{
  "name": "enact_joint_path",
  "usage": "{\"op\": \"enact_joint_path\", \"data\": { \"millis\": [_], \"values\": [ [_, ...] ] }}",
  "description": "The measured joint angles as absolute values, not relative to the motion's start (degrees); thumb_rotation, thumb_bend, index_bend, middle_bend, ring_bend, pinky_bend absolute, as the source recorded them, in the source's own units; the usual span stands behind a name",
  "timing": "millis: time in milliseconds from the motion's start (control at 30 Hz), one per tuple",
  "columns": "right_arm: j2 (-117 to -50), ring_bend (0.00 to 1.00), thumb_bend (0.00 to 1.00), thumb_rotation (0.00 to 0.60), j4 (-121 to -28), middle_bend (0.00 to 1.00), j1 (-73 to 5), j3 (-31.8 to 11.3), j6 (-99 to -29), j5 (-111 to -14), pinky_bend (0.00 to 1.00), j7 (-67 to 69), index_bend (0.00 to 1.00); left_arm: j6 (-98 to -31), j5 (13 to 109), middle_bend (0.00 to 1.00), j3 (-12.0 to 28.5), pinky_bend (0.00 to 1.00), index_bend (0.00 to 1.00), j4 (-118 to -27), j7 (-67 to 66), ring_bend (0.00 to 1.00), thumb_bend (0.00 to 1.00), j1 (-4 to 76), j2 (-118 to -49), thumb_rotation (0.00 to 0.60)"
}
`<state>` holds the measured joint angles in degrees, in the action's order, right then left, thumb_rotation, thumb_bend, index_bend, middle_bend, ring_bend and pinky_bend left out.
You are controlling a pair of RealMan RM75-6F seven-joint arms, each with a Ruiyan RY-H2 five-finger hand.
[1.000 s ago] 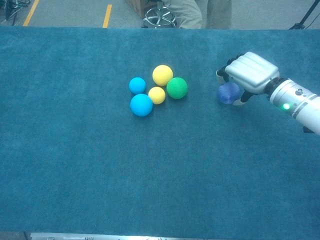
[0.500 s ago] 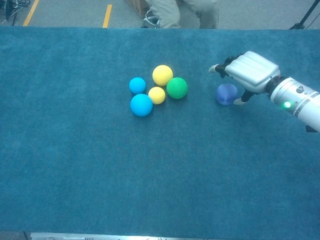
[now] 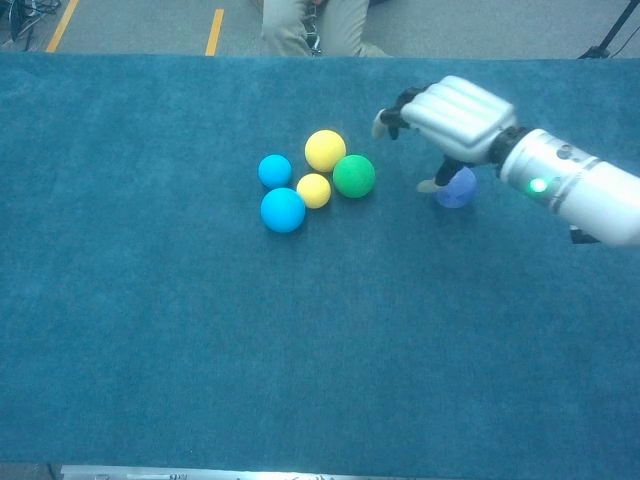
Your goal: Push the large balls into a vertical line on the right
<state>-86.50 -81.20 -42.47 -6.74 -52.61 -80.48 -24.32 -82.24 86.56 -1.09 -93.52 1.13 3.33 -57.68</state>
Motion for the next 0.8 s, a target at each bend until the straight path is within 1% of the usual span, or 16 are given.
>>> {"op": "enact_joint_path", "data": {
  "millis": [200,467,800],
  "values": [
    [-91.1,0.22,0.0,0.6,-76.7,0.4,-44.7,-7.2,-51.3,-80.0,0.32,-27.3,0.32,-83.3,86.4,0.18,-1.3,0.31,0.32,-93.4,1.6,0.24,0.4,2.4,-57.3,0.6],
    [-95.9,0.22,0.0,0.6,-70.7,0.4,-46.7,-7.3,-51.0,-80.3,0.32,-27.2,0.32,-83.6,86.3,0.18,-1.4,0.31,0.32,-92.8,2.5,0.24,0.4,2.0,-57.1,0.6],
    [-98.4,0.22,0.0,0.6,-67.3,0.4,-47.3,-6.5,-51.1,-80.8,0.32,-26.0,0.35,-82.6,86.4,0.18,-1.5,0.31,0.32,-92.3,3.4,0.24,0.4,2.3,-57.1,0.6]
  ]
}}
